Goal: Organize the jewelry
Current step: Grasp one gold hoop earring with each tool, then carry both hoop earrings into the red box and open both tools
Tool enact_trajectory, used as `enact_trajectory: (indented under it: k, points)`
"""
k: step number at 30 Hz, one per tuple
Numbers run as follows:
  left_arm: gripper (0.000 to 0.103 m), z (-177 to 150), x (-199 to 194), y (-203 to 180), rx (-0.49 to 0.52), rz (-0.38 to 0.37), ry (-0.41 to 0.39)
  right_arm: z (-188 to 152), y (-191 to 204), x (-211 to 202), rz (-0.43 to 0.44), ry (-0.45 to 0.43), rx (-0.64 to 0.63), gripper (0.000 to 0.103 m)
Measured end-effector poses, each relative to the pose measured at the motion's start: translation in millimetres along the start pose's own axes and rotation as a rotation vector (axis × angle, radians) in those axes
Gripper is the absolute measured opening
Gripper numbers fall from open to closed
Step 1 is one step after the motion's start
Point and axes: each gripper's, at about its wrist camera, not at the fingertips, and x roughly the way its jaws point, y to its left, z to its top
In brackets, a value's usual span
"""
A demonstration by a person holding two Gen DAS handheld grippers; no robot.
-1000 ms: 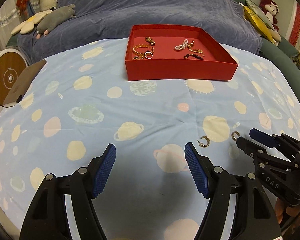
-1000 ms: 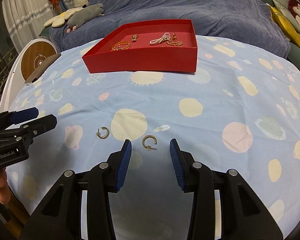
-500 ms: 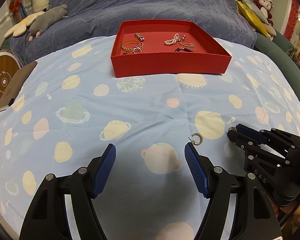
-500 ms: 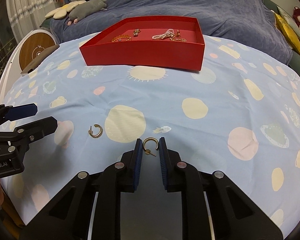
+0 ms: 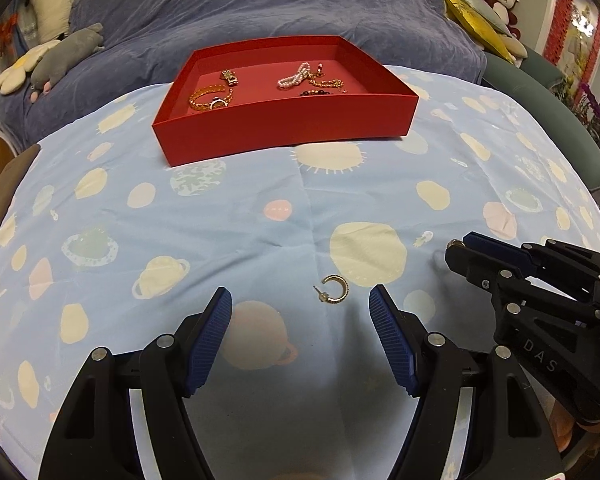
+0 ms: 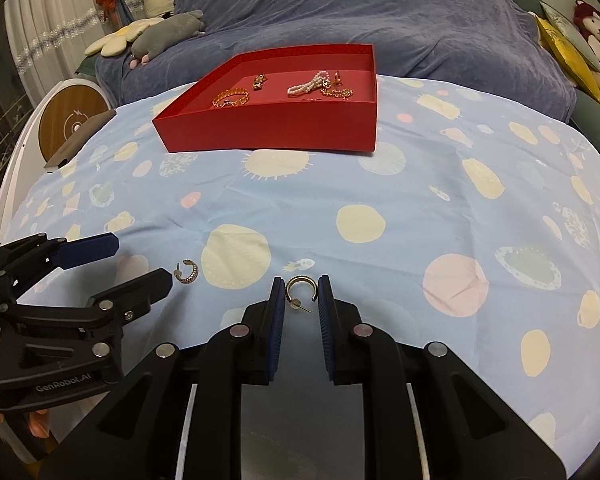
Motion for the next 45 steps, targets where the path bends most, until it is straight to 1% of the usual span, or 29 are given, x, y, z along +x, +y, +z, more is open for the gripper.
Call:
enact_trajectory:
  k: [1,2,3,4,5,6,7,11,13,14,20,23,33,39,45]
  points:
    - [0.068,0.1,2.8,-1.5,0.005,0.006,0.002,0.4,-1.6,-0.3,0.0,0.0,0.005,0.016]
    - [0.063,0.1,5.5,-3.3,0.011,0.011,0.003,0.8,-3.3,-0.5,-0.001,0.0,0.009,0.016]
    - [0.056,0.1,8.4,-5.1,0.019,0.014,0.006,1.1,-4.9,-0.5,0.0,0.0,0.014,0.016]
    - [0.052,0.1,11.9,-6.7,0.027,0.017,0.015,1.4,-6.5,-0.7,0.0,0.001,0.018,0.016]
    - [0.045,-0.2,14.9,-7.7,0.033,0.02,0.024,1.5,-7.5,-0.7,0.0,0.001,0.021,0.016]
    - [0.041,-0.4,18.0,-8.6,0.035,0.023,0.03,1.5,-8.3,-0.6,0.0,0.001,0.023,0.016]
    - [0.041,-0.7,19.3,-9.1,0.039,0.03,0.025,1.7,-9.1,-0.7,-0.001,0.001,0.025,0.016]
    - [0.025,0.4,20.0,-14.2,0.062,0.034,0.014,2.2,-10.7,-0.8,-0.001,0.0,0.03,0.016]
    - [0.021,0.1,20.2,-15.7,0.068,0.033,0.012,2.3,-10.8,-0.9,0.001,0.001,0.03,0.016]
    - [0.018,0.2,20.3,-16.1,0.069,0.028,0.012,2.3,-10.8,-1.0,0.0,0.0,0.029,0.016]
    - [0.017,0.2,16.6,-13.8,0.06,-0.001,0.016,3.4,-10.3,-2.3,0.005,-0.003,0.031,0.016]
    - [0.017,1.6,11.4,-11.0,0.049,-0.006,0.006,5.6,-9.4,-3.9,0.01,-0.01,0.034,0.016]
    - [0.017,22.9,-9.0,20.5,-0.047,0.002,-0.044,25.5,-1.3,-12.6,0.032,-0.055,0.047,0.016]
    - [0.017,45.7,-21.9,43.0,-0.102,0.012,-0.085,49.9,5.6,-12.4,0.046,-0.083,0.049,0.016]
    - [0.017,80.0,-31.3,62.4,-0.148,0.019,-0.127,89.4,9.8,-10.4,0.051,-0.125,0.05,0.016]
